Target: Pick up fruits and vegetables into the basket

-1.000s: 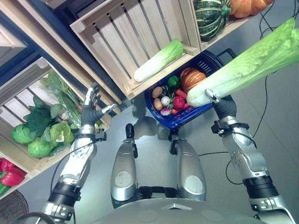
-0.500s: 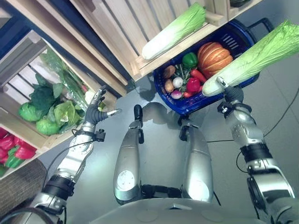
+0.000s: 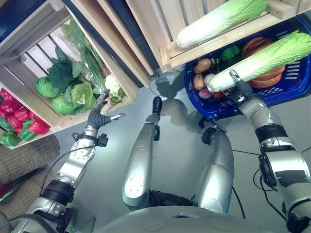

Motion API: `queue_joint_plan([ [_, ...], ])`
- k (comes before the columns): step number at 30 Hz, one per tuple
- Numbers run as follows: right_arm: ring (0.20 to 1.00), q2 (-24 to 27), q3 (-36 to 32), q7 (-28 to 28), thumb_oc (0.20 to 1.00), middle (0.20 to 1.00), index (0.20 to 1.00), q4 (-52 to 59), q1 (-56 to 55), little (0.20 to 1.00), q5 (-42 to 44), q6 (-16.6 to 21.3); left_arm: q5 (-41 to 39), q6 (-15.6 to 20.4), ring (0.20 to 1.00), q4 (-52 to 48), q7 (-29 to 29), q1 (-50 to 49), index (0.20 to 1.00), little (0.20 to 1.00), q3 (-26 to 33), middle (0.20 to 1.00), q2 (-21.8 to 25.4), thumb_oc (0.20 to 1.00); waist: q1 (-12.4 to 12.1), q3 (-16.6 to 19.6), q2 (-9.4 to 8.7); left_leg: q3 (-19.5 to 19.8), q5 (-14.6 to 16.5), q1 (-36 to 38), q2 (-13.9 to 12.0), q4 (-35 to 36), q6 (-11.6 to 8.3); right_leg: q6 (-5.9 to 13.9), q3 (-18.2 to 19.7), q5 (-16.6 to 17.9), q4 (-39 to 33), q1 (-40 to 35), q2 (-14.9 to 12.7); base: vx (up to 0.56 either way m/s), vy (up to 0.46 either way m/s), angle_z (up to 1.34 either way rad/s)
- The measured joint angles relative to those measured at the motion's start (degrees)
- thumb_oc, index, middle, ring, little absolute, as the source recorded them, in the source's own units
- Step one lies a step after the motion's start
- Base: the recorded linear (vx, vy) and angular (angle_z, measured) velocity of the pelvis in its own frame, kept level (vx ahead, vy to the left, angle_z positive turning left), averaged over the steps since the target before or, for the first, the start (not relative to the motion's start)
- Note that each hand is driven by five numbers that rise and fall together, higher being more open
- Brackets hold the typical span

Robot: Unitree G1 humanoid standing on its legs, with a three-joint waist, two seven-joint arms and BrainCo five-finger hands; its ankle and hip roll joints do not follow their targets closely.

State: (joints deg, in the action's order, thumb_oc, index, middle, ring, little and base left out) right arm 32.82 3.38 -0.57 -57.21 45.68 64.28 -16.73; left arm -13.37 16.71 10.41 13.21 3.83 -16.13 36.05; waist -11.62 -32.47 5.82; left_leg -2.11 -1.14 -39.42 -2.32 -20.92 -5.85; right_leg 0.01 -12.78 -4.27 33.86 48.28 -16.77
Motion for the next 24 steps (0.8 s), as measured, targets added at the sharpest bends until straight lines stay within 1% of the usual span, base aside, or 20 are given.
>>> queue_joint_plan([
  [3,0.2,0.1,-0.9,-2.3,0.2,0.2,0.2,-3.3,1.3,0.2,1.7,-2.2,0.0,1.0,1.0,0.0,0.0,0.0,1.0,1.0,-0.4,1.0,0.8,1.0,-0.3,0.0,0.04,0.1,0.1,-1.4,0.5,-0.8,0.19,0.17,0.5,-0.1,0.8,1.4,-0.6,-0.01,0.053,0.05],
  [7,0.2,0.1,-0.9,-3.2,0.2,0.2,0.2,-6.5,2.6,0.2,3.9,-4.2,-0.1,2.0,1.0,0.0,0.0,0.0,1.0,1.0,-0.4,1.0,1.1,1.0,-0.8,0.0,0.08,-0.1,0.0,-2.6,0.8,-1.1,0.3,0.26,1.1,-0.2,1.3,2.9,-0.7,-0.01,0.016,0.0],
  [9,0.2,0.1,-1.5,-2.7,0.2,0.2,0.2,-7.9,3.3,0.2,5.5,-4.6,-0.1,2.4,1.0,-0.1,0.0,0.0,1.0,1.0,-0.5,1.0,1.1,1.0,-0.8,0.0,0.08,-0.1,-0.1,-3.3,0.8,-1.2,0.36,0.53,1.1,-0.4,1.3,3.7,-0.8,0.0,0.016,0.0],
  [11,0.2,0.1,-2.3,-0.9,0.2,0.2,0.2,-9.7,4.1,0.2,7.5,-4.8,-0.1,2.8,1.0,0.0,0.1,0.0,1.0,1.0,-0.7,1.0,1.1,1.0,-0.8,0.1,0.09,-0.1,-0.2,-4.0,0.8,-1.3,0.31,0.52,1.3,-0.4,1.5,4.5,-0.8,0.0,0.043,0.0],
  [12,0.2,0.2,-3.3,0.3,0.2,0.2,0.2,-10.7,4.7,0.2,9.3,-4.7,-0.1,3.6,1.0,-0.1,0.2,0.0,1.0,1.0,-1.0,1.0,1.1,1.0,-0.8,0.1,0.1,-0.2,-0.2,-4.5,0.8,-1.5,0.32,0.51,1.4,-0.4,1.8,4.9,-0.8,0.0,0.037,0.0],
  [18,0.2,0.9,-5.1,3.7,0.2,0.2,0.2,-11.6,4.5,0.2,16.5,-3.5,-0.1,4.8,1.0,-0.7,1.1,0.0,1.0,1.0,-2.1,1.0,1.2,1.0,-0.8,0.1,0.1,-0.5,-0.2,-5.4,1.4,-1.8,0.39,0.24,2.6,-0.2,2.6,6.7,-1.0,0.0,0.006,0.0],
  [19,0.235,1.0,-5.4,4.0,0.235,0.235,0.235,-12.0,4.5,0.235,17.5,-3.5,-0.1,4.8,1.0,-0.9,1.2,0.0,1.0,1.0,-2.1,1.0,1.5,1.0,-0.7,0.1,0.1,-0.6,-0.2,-5.5,1.4,-1.8,0.39,0.48,2.7,-0.4,2.6,6.8,-1.0,0.0,0.0,0.0],
  [20,0.598,1.1,-5.4,4.2,0.598,0.598,0.598,-12.1,4.4,0.598,17.7,-3.5,-0.1,4.8,1.0,-1.1,1.3,0.0,1.0,1.0,-2.1,1.0,1.6,1.0,-0.7,0.1,0.1,-0.6,-0.2,-5.7,1.3,-1.9,0.39,0.49,2.8,-0.4,2.6,7.0,-0.9,-0.02,-0.031,-0.01],
  [21,1.0,1.2,-5.4,4.4,1.0,1.0,1.0,-12.1,4.4,1.0,17.7,-3.4,-0.1,4.9,1.0,-1.6,1.5,0.0,1.0,1.0,-2.1,1.0,1.7,1.0,-0.7,0.1,0.1,-0.6,-0.2,-6.2,1.3,-2.1,0.39,0.5,2.8,-0.4,2.6,7.5,-0.9,-0.03,-0.03,-0.01],
  [24,1.0,1.2,-5.4,6.6,1.0,1.0,1.0,-12.5,4.4,1.0,17.8,-2.5,-0.1,5.3,1.0,-2.8,2.1,0.1,1.0,1.0,-2.2,1.0,1.8,1.0,-0.5,0.1,0.12,-0.4,-0.1,-7.2,1.2,-2.8,0.37,0.48,2.9,-0.4,2.8,8.2,-0.8,-0.01,-0.013,0.0],
])
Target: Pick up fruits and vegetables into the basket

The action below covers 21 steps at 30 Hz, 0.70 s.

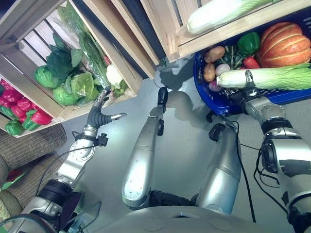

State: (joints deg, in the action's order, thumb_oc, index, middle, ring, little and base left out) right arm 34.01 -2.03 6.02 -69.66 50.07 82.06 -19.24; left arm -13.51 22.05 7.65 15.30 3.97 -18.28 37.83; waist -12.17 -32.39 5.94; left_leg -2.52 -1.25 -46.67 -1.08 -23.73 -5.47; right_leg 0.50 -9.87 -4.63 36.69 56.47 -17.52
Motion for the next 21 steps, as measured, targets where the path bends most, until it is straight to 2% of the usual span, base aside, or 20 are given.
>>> queue_joint_plan([
  [2,1.0,0.0,0.0,1.1,1.0,1.0,1.0,-0.5,-0.8,1.0,-0.3,1.2,0.0,1.2,1.0,-0.2,0.4,0.2,1.0,1.0,0.0,1.0,0.1,1.0,-0.1,0.0,0.0,0.1,0.0,0.0,0.0,-0.1,0.01,-0.22,0.2,0.2,-0.1,-0.1,0.3,0.0,0.0,0.0],
  [6,1.0,-1.2,0.2,1.1,1.0,1.0,1.0,0.1,-2.3,1.0,-7.1,7.6,0.0,2.6,1.0,-1.6,1.3,0.7,1.0,1.0,0.1,1.0,0.1,1.0,0.0,0.0,0.0,0.4,0.0,0.6,-0.3,-0.2,0.03,-0.22,0.1,0.7,-1.2,-1.4,0.9,-0.02,-0.039,-0.01],
  [11,1.0,-3.6,0.9,-1.0,1.0,1.0,1.0,4.9,-8.0,1.0,-13.5,13.4,0.2,5.0,1.0,-5.6,2.0,1.1,1.0,1.0,0.6,1.0,0.1,1.0,0.3,0.0,0.02,0.5,0.7,4.3,-1.7,0.4,0.33,0.31,-0.5,1.9,-5.0,-6.7,2.8,-0.04,-0.055,-0.09],
  [15,1.0,-6.3,3.1,-2.6,1.0,1.0,1.0,11.0,-14.6,1.0,-16.3,16.8,0.3,7.0,1.0,-8.0,2.6,1.7,1.0,1.0,1.5,1.0,-0.4,1.0,2.3,0.1,0.12,0.3,0.2,7.8,-2.2,2.2,0.33,0.83,-0.1,3.6,-8.7,-10.9,4.3,-0.01,-0.037,-0.08],
  [21,1.0,-11.1,9.0,-0.1,1.0,1.0,1.0,30.2,-29.9,1.0,-22.9,22.5,1.8,8.2,1.0,-11.4,2.0,1.4,1.0,1.0,3.8,1.0,-3.4,1.0,5.8,0.1,0.09,-0.3,-0.2,13.2,-3.3,5.6,0.33,1.16,-0.2,5.2,-13.6,-16.8,6.1,0.01,-0.036,-0.1],
])
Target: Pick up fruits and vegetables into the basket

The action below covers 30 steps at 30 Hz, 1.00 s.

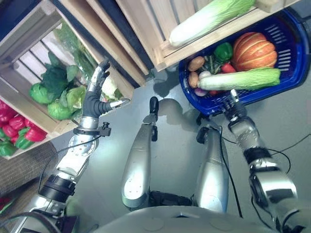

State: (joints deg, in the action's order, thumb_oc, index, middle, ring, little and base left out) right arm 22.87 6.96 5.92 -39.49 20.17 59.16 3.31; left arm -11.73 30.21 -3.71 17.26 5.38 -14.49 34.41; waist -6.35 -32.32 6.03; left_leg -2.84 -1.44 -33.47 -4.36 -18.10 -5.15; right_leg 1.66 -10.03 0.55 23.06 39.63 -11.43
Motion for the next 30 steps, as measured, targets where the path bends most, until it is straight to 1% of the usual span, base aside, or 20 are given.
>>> queue_joint_plan([
  [1,1.0,-0.6,1.0,0.6,1.0,1.0,1.0,5.2,-3.9,1.0,-2.4,0.9,0.0,0.1,1.0,-1.4,-0.5,-0.6,1.0,1.0,1.0,1.0,-0.9,1.0,0.4,0.0,-0.02,-0.1,0.0,1.2,-0.1,0.8,0.0,0.01,0.0,0.0,-0.5,-1.1,0.2,0.01,0.002,-0.06],
  [3,1.0,-1.6,1.9,1.8,1.0,1.0,1.0,10.3,-8.5,1.0,-6.7,2.3,0.0,0.6,1.0,-2.6,-0.6,-1.0,1.0,1.0,2.0,1.0,-1.7,1.0,1.7,0.0,-0.07,-0.4,-0.1,3.5,-0.4,1.7,-0.17,-0.28,0.0,0.2,-1.4,-3.3,0.6,0.01,0.004,-0.09],
  [5,1.0,-1.8,2.0,2.7,1.0,1.0,1.0,14.6,-11.9,1.0,-12.1,3.3,0.6,2.5,1.0,-3.1,-0.6,-1.1,1.0,1.0,3.3,1.0,-2.6,1.0,2.8,0.0,-0.12,-1.0,0.1,5.8,-0.7,2.8,-0.09,0.04,0.2,0.1,-2.3,-5.3,1.0,0.02,-0.002,-0.11],
  [8,1.0,-1.2,1.9,4.2,1.0,1.0,1.0,20.9,-15.7,1.0,-18.3,4.1,0.7,4.3,1.0,-5.5,-0.3,-1.5,1.0,1.0,5.8,1.0,-3.6,1.0,5.0,-0.1,-0.33,-1.4,0.1,9.2,-1.1,4.1,-0.23,-0.21,0.3,0.2,-3.2,-8.2,1.5,0.02,0.014,-0.09],
  [9,1.0,-1.2,2.1,4.8,1.0,1.0,1.0,22.4,-16.5,1.0,-20.3,4.3,1.2,4.6,1.0,-6.0,1.0,-1.4,1.0,1.0,5.9,1.0,-3.7,1.0,5.5,0.0,-0.52,-1.6,0.1,10.2,-1.1,4.5,-0.2,-0.21,0.5,0.2,-3.3,-8.9,1.7,0.03,0.036,-0.12],
  [11,1.0,-0.2,2.8,5.4,1.0,1.0,1.0,26.7,-17.9,1.0,-23.8,4.5,5.2,4.6,1.0,-6.7,5.0,-0.8,1.0,1.0,6.0,1.0,-3.7,1.0,6.4,0.0,-1.01,-2.3,0.3,11.8,-1.6,4.6,-0.52,-0.05,1.1,0.1,-3.8,-10.1,2.2,0.02,0.041,-0.17],
  [12,1.0,0.0,3.0,5.5,1.0,1.0,1.0,27.5,-18.0,1.0,-24.7,4.6,6.4,4.3,1.0,-6.8,6.1,-0.5,1.0,1.0,6.0,1.0,-3.8,1.0,6.7,0.0,-1.15,-2.4,0.4,12.0,-1.6,4.6,-0.55,0.09,1.2,0.0,-3.8,-10.3,2.3,0.01,0.054,-0.14],
  [14,1.0,1.5,3.0,6.1,1.0,1.0,1.0,30.6,-18.2,1.0,-27.7,4.7,11.8,0.5,1.0,-6.8,10.3,1.7,1.0,1.0,5.8,1.0,-3.7,1.0,7.9,0.0,-1.19,-2.8,0.4,12.3,-1.6,4.6,-0.55,0.15,1.7,0.1,-3.8,-10.3,2.3,0.01,0.081,-0.08],
  [16,1.0,3.1,3.0,6.4,1.0,1.0,1.0,32.8,-18.5,1.0,-30.7,4.8,15.8,-4.7,1.0,-6.6,13.9,4.7,1.0,1.0,5.7,1.0,-3.5,1.0,9.2,0.0,-1.25,-3.3,0.4,12.7,-1.6,4.6,-0.53,0.24,2.2,0.3,-3.8,-10.4,2.4,0.03,0.126,-0.11],
  [18,1.0,5.0,2.9,6.4,1.0,1.0,1.0,34.5,-18.6,1.0,-33.4,4.8,17.8,-9.1,1.0,-6.0,16.7,6.5,1.0,1.0,5.7,1.0,-2.7,1.0,10.2,0.0,-1.27,-4.5,0.7,13.9,-1.6,4.7,-0.42,0.39,3.4,0.4,-3.9,-10.7,2.6,0.04,0.148,-0.23],
  [19,1.0,5.5,2.9,6.4,1.0,1.0,1.0,34.9,-18.7,1.0,-33.9,4.7,18.3,-10.2,1.0,-5.9,17.5,6.6,1.0,1.0,5.7,1.0,-2.3,1.0,10.6,0.0,-1.27,-4.8,0.9,14.1,-1.6,4.6,-0.31,0.4,3.6,0.4,-3.8,-10.8,2.6,0.04,0.137,-0.24],
  [20,1.0,6.3,2.8,6.4,1.0,1.0,1.0,36.2,-18.9,1.0,-35.0,4.4,18.5,-12.5,1.0,-5.8,18.4,8.0,1.0,1.0,5.6,1.0,-1.6,1.0,11.7,0.0,-1.27,-5.4,1.1,14.6,-1.6,4.6,-0.29,0.45,4.6,0.4,-4.0,-10.9,2.7,0.04,0.145,-0.23],
  [21,1.0,7.2,2.8,6.4,1.0,1.0,1.0,37.5,-19.2,1.0,-36.1,4.0,18.5,-14.6,1.0,-5.1,19.0,9.6,1.0,1.0,5.4,1.0,-1.1,1.0,12.0,0.0,-1.27,-6.1,1.3,15.1,-1.6,4.6,-0.22,0.46,5.0,0.4,-3.8,-10.9,2.8,0.04,0.121,-0.29],
  [23,1.0,8.1,2.8,6.2,1.0,1.0,1.0,38.6,-19.2,1.0,-37.9,3.7,18.5,-18.3,1.0,-3.0,20.1,13.5,1.0,1.0,5.2,1.0,0.1,1.0,13.6,0.0,-1.27,-7.0,1.5,15.6,-1.6,4.6,-0.28,0.63,6.0,0.5,-3.8,-10.9,3.1,0.04,0.128,-0.24],
  [26,1.0,10.2,2.8,6.2,1.0,1.0,1.0,40.1,-19.6,1.0,-40.9,1.8,17.8,-24.0,1.0,2.7,21.1,20.5,1.0,1.0,4.3,1.0,0.3,1.0,15.7,0.0,-1.26,-8.5,2.0,15.9,-1.6,4.4,-0.37,0.69,7.8,0.5,-3.4,-9.9,3.4,0.04,0.121,-0.25],
  [28,1.0,11.0,2.9,6.3,1.0,1.0,1.0,40.8,-19.6,1.0,-42.7,1.0,16.6,-26.2,1.0,6.4,21.9,23.3,1.0,1.0,2.8,1.0,0.4,1.0,16.6,0.0,-1.26,-9.8,2.3,15.8,-1.7,4.4,-0.42,0.7,8.5,0.5,-2.9,-9.0,3.6,0.03,0.077,-0.27],
  [29,1.0,11.6,3.0,6.3,1.0,1.0,1.0,41.2,-19.5,1.0,-43.6,0.6,16.0,-27.6,1.0,8.2,22.0,24.4,1.0,1.0,1.9,1.0,0.4,1.0,17.5,0.0,-1.26,-9.9,2.4,15.8,-1.7,4.4,-0.52,0.68,9.1,0.6,-2.8,-8.6,3.9,0.02,0.082,-0.3],
  [30,1.0,12.2,3.0,6.3,1.0,1.0,1.0,41.4,-19.6,1.0,-44.4,0.3,15.7,-28.0,1.0,10.2,22.2,25.5,1.0,1.0,0.7,1.0,0.4,1.0,18.0,0.0,-1.26,-10.4,2.6,15.9,-1.8,4.4,-0.63,0.44,9.6,0.7,-2.7,-8.4,4.1,0.01,0.073,-0.24],
])
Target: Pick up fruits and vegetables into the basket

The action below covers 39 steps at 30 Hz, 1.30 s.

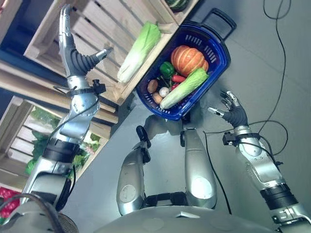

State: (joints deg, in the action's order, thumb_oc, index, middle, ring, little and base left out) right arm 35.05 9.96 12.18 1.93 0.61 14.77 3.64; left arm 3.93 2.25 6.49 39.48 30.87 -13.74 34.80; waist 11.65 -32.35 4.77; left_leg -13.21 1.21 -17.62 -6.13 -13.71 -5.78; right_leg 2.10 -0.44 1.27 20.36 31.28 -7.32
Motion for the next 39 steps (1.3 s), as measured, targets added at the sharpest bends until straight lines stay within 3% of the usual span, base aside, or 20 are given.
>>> queue_joint_plan([
  [9,1.0,3.0,1.3,0.3,1.0,1.0,1.0,1.2,2.0,1.0,-3.0,-1.7,-5.1,-2.4,1.0,19.4,0.4,9.9,1.0,1.0,-5.5,1.0,-3.2,1.0,4.3,0.0,-0.05,-2.2,0.9,-2.7,-0.2,-1.2,0.05,0.29,2.4,-0.3,1.4,4.4,0.7,0.03,0.045,-0.13],
  [18,1.0,3.2,2.3,1.7,1.0,1.0,1.0,1.3,4.9,1.0,-3.0,-3.8,-10.9,-5.9,1.0,33.7,0.1,15.3,1.0,1.0,-6.9,1.0,-5.6,1.0,5.8,0.0,-0.05,-3.2,1.6,-6.8,-1.0,-3.2,-0.48,0.17,4.0,-0.3,2.8,9.1,1.8,-0.01,0.04,-0.09],
  [39,1.0,4.5,2.9,4.8,1.0,1.0,1.0,1.6,7.9,1.0,-2.4,-5.4,-17.5,-13.1,1.0,46.1,0.8,18.2,1.0,1.0,-4.0,1.0,-2.6,1.0,5.9,0.0,-0.78,-3.3,2.7,-14.9,-1.9,-7.5,-0.58,-0.04,4.2,-0.4,5.2,16.8,2.1,0.0,0.01,0.0],
])
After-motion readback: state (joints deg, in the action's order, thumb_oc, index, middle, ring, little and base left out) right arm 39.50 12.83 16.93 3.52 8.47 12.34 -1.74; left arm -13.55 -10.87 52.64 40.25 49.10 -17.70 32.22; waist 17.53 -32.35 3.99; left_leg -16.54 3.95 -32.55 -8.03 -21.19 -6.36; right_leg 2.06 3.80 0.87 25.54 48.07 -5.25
